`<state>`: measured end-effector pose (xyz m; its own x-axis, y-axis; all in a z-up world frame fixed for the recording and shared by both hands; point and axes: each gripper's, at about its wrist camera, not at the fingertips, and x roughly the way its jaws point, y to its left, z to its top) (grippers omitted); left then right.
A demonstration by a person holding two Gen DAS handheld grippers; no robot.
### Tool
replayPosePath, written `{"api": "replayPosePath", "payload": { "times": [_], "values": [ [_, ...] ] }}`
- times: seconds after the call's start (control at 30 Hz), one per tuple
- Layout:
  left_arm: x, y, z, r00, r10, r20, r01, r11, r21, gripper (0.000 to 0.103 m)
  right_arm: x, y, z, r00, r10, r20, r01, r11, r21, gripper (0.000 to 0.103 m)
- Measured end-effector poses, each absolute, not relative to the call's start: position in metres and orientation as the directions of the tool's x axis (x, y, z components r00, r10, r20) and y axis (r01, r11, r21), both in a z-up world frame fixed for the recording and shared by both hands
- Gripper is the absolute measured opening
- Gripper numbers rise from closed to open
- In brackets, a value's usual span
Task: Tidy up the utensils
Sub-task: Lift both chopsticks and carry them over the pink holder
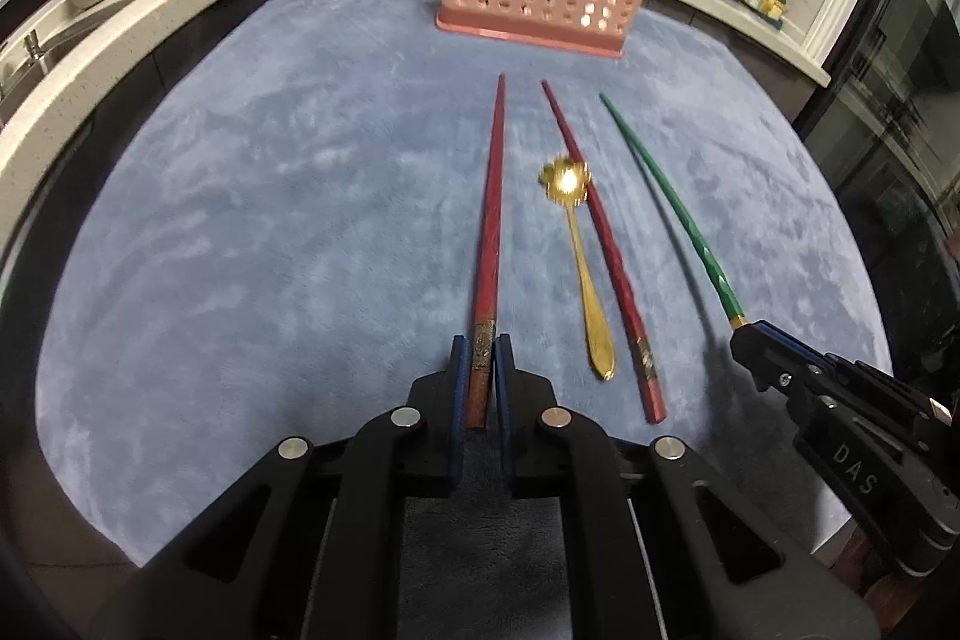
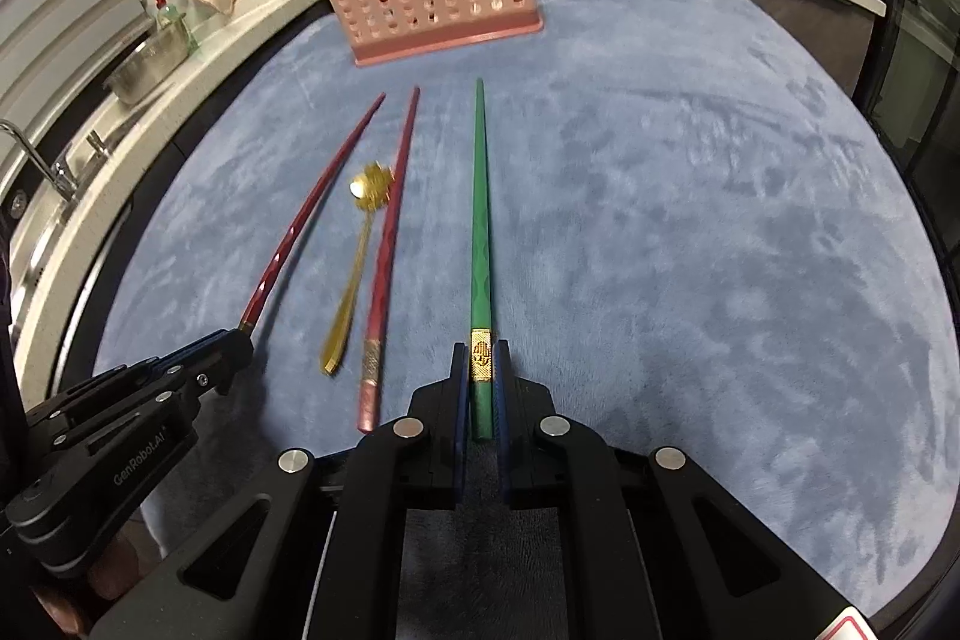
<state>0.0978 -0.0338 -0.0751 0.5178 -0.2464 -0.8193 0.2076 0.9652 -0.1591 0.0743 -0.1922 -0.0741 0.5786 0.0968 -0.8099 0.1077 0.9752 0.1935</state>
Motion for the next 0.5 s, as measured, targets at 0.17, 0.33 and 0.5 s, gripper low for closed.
{"api": "replayPosePath", "payload": {
  "times": [0.17, 0.33, 0.5],
  "values": [
    [0.099, -0.027, -0.046, 0.568, -0.256, -0.783, 0.203, 0.965, -0.167, 0.008, 0.073, -0.196, -0.046, 0.628, 0.094, -0.773, 0.11, 0.972, 0.208, 0.007],
    [0.103, -0.021, -0.015, 0.617, -0.269, -0.739, 0.202, 0.962, -0.182, 0.008, 0.074, -0.203, -0.021, 0.672, 0.087, -0.735, 0.114, 0.969, 0.219, 0.007],
    [0.112, -0.016, 0.018, 0.664, -0.273, -0.697, 0.203, 0.962, -0.183, 0.008, 0.078, -0.214, 0.008, 0.716, 0.086, -0.693, 0.119, 0.963, 0.243, 0.007]
  ]
}}
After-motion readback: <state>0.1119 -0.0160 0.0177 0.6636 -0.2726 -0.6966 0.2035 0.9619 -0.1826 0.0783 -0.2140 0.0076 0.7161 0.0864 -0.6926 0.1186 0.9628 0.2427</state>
